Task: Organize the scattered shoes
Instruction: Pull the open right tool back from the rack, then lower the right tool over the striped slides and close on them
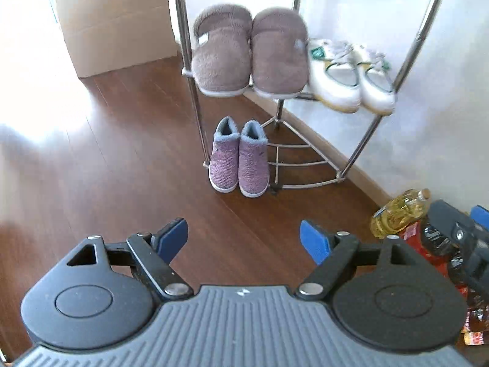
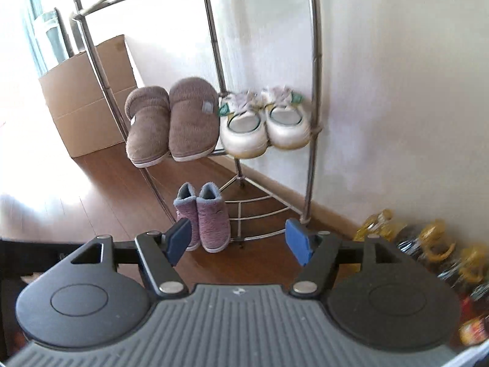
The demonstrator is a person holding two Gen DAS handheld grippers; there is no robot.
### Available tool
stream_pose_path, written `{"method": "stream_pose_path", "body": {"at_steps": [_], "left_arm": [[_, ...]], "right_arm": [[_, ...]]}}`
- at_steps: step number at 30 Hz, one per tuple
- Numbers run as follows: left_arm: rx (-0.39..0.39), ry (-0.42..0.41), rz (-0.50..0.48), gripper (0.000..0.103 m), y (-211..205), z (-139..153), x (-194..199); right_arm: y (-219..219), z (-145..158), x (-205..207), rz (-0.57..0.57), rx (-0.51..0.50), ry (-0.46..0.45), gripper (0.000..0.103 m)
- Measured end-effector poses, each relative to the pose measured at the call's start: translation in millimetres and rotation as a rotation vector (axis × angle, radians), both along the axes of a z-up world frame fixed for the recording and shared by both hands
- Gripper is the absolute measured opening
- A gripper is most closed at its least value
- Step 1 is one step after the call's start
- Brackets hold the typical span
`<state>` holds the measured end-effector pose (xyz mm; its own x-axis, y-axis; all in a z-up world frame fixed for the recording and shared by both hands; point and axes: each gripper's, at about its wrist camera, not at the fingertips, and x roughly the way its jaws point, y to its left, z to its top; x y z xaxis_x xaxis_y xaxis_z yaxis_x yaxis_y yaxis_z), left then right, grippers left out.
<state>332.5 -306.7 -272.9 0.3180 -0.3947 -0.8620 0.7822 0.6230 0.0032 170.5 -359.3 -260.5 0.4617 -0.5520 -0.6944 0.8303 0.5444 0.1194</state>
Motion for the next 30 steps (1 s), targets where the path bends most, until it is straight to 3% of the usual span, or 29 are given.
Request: {"method": "stream_pose_path", "body": {"at_steps": [7,19,25,28,30], "left_arm": [[-0.025,-0.039,-0.039,0.086,-1.3,8.2,-8.3],[-0.012,-0.029,-0.092,0.085,19.2,-13.8,13.1],[-0.004,0.003,-0.079,0.086,32.7,-42.8,21.7],[-0.007,0.012,-0.069,0.086,50.7,-66.4,26.3],[-0.017,0.008,-0.054,0.087,76.3,-88.9,31.6]], "right_arm": [[11.7,3.7,-17.7,-0.018,0.014,-0.011,0.065],[33.9,-20.1,14.5,-0.046,0.020,-0.001,0.067],[45.9,-38.6,26.8,-0.019,0.026,0.031,0.069],[54.2,-62.1,29.7,0.011,0.050,0.061,0.072],[65.4,-91.2,29.2,0.055,0.088,0.092,0.081]]}}
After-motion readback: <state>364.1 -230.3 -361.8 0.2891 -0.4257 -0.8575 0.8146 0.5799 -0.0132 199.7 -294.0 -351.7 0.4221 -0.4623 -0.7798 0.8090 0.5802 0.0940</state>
